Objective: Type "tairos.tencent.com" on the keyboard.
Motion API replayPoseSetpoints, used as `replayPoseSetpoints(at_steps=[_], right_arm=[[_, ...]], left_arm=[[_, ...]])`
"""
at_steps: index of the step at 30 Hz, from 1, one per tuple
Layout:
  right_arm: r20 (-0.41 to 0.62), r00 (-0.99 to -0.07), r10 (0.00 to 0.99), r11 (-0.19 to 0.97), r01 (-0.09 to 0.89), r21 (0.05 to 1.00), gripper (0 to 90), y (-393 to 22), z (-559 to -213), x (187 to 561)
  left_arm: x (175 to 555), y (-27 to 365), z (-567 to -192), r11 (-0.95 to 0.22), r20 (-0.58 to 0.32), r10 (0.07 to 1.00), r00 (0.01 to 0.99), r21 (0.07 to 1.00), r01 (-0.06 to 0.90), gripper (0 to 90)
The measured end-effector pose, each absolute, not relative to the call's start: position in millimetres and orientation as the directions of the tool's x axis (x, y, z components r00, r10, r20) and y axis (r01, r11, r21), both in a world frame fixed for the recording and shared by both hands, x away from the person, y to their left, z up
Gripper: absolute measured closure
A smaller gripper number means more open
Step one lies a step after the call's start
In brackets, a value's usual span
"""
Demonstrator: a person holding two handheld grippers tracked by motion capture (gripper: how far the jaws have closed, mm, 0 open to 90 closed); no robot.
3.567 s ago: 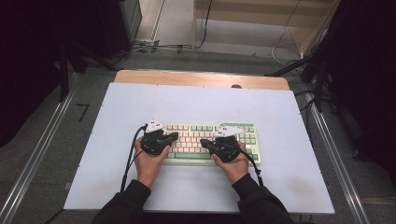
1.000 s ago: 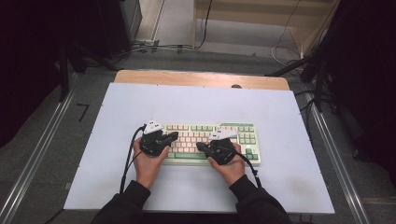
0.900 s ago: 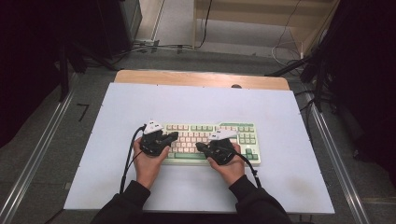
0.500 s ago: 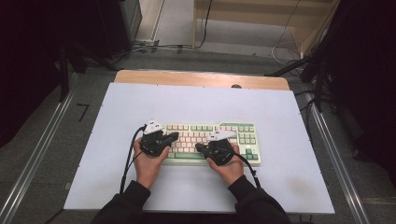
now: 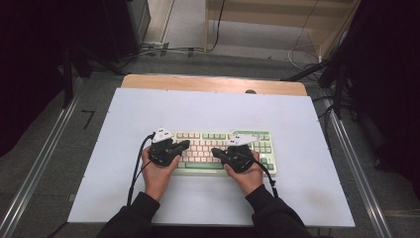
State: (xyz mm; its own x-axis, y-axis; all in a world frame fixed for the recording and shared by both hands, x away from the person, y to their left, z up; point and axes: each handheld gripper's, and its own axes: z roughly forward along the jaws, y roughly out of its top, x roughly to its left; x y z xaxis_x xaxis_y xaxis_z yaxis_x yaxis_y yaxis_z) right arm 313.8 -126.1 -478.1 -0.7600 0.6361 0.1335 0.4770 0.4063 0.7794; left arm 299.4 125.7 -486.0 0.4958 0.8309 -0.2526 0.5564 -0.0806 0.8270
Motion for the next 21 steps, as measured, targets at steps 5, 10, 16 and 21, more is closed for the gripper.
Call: replayPoseSetpoints(at_steps=[5, 10, 16, 21], right_arm=[[0.139, -0.754, 0.642, 0.392, 0.479, 0.786, 88.2, -130, -475, 315], [0.141, -0.749, 0.648, 0.385, 0.481, 0.787, 88.2, -133, -473, 316], [0.143, -0.746, 0.65, 0.381, 0.484, 0.788, 88.2, -134, -473, 317], [0.141, -0.744, 0.653, 0.381, 0.484, 0.788, 88.2, -135, -473, 318]], left_arm=[[299, 124, -486, -0.079, -0.261, 0.824, 0.502, 0.825, 0.559, 90.0], [299, 122, -487, -0.075, -0.271, 0.82, 0.504, 0.822, 0.564, 90.0], [301, 117, -489, -0.072, -0.284, 0.812, 0.51, 0.819, 0.57, 90.0], [302, 111, -490, -0.078, -0.282, 0.809, 0.516, 0.818, 0.57, 90.0]])
